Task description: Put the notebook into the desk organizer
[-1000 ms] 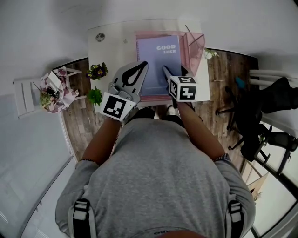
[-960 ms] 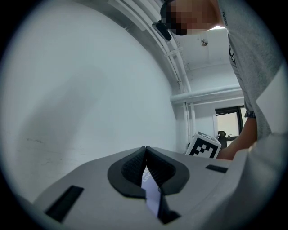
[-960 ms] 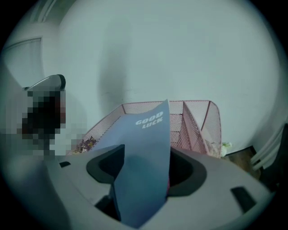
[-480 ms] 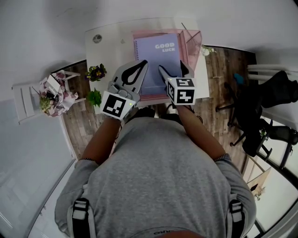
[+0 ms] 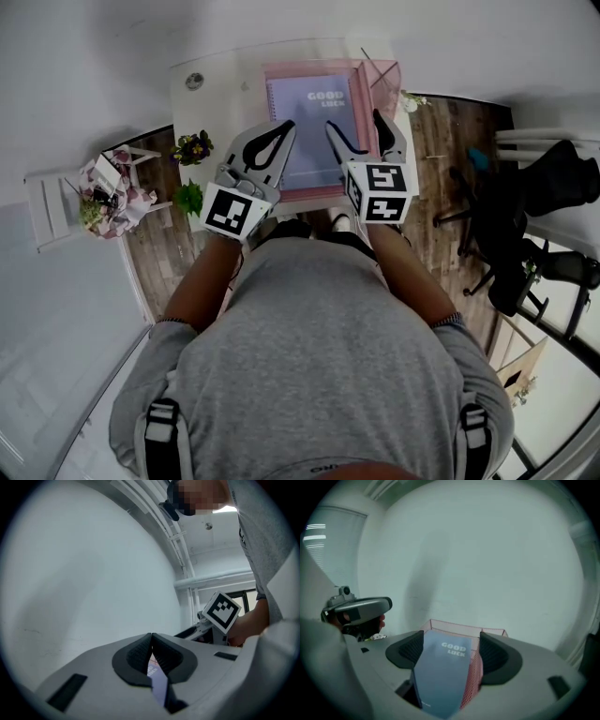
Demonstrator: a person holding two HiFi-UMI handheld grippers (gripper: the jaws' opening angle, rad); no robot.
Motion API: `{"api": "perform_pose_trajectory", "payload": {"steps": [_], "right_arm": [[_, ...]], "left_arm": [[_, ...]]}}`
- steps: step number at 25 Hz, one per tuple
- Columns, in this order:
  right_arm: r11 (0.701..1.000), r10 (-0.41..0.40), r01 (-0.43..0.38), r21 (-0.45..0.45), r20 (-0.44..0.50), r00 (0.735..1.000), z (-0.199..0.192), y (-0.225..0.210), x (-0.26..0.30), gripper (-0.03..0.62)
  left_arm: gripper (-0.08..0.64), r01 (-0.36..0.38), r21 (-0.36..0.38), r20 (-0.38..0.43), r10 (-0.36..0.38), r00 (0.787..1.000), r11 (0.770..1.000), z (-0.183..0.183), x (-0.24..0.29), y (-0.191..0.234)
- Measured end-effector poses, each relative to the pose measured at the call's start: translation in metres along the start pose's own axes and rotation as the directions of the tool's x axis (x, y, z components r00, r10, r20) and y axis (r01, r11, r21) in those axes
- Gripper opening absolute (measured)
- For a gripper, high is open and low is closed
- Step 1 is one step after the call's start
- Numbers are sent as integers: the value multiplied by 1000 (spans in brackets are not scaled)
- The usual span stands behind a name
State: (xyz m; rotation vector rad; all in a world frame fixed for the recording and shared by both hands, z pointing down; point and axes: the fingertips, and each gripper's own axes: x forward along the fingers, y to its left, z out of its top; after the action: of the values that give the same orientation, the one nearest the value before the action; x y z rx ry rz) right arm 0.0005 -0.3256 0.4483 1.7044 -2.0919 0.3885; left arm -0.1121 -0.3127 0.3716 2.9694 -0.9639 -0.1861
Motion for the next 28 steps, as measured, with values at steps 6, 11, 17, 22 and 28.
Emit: {"api": "perform_pose_trajectory", "payload": {"steps": [6,11,17,22,28], "right_arm": [[993,121,-122,-9,179,976,32,-1,-30,341],[971,241,-230,-72,282,929,36,10,-59,280],[940,337,-295,-173,329,882,31,23,-95,195],[925,373,-315,-212,355,857,26,29,-118,177],[919,386,-315,-237,382,840,18,32,-142,60]], "left_arm": [[20,-38,21,11,38,999,999,7,-4,-7],[20,-74,38,14,73,997,997,15,-11,-25],[20,-121,58,7,120,993,991,22,-27,-48],[20,-142,72,2,142,990,987,23,-41,-67],[20,-146,88,6,146,989,985,27,-51,-90]]}}
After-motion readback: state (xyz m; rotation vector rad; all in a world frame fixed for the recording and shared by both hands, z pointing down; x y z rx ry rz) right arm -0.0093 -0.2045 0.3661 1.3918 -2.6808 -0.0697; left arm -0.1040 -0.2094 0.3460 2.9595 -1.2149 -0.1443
